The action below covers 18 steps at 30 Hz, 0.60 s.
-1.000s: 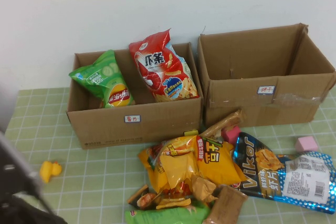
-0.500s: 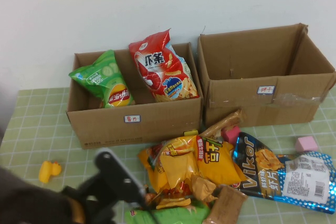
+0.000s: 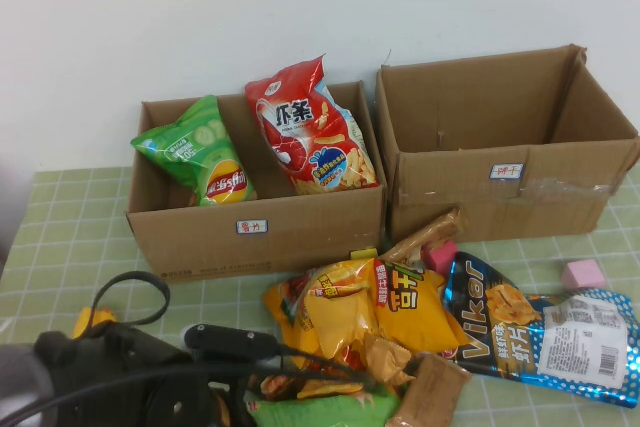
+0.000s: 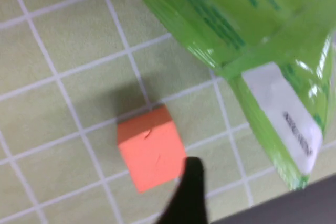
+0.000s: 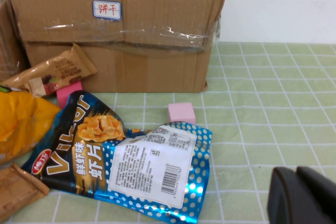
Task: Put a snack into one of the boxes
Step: Pick up the potato chip
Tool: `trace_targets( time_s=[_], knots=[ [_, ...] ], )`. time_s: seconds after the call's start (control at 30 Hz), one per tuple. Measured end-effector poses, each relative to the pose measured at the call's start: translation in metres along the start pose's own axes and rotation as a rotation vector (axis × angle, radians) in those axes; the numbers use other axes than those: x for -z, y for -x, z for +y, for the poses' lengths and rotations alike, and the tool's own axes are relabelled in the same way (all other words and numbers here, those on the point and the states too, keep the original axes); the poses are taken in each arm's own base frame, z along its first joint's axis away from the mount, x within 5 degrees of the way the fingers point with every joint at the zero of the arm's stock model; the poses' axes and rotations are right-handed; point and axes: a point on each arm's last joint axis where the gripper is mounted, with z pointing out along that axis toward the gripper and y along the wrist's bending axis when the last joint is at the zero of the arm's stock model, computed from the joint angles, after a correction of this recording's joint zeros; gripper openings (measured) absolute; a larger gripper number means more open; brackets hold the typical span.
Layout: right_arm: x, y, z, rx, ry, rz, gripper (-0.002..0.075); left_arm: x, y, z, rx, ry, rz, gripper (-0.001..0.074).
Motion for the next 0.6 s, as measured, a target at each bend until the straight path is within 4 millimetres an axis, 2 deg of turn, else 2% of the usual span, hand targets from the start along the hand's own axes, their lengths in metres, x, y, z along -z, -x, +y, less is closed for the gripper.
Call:
trace_targets(
  time_s=[0.07, 0.17, 0.33, 0.6],
  knots=[
    [0.000, 0.000, 0.000, 0.000, 0.000, 0.000, -0.0002, -0.004, 0.004, 0.001, 0.058, -0.021, -0.014, 0.0630],
    [0.000, 0.000, 0.000, 0.000, 0.000, 0.000, -0.0002, -0.007, 0.011, 0.000, 0.122, -0.057, -0.072, 0.0674],
    [0.000, 0.000, 0.000, 0.000, 0.000, 0.000, -0.0002, -0.014, 0.018, -0.002, 0.178, -0.084, -0.129, 0.0691],
    [0.000, 0.000, 0.000, 0.000, 0.000, 0.000, -0.0002, -0.045, 0.015, 0.001, 0.231, -0.066, -0.047, 0.0692]
  ],
)
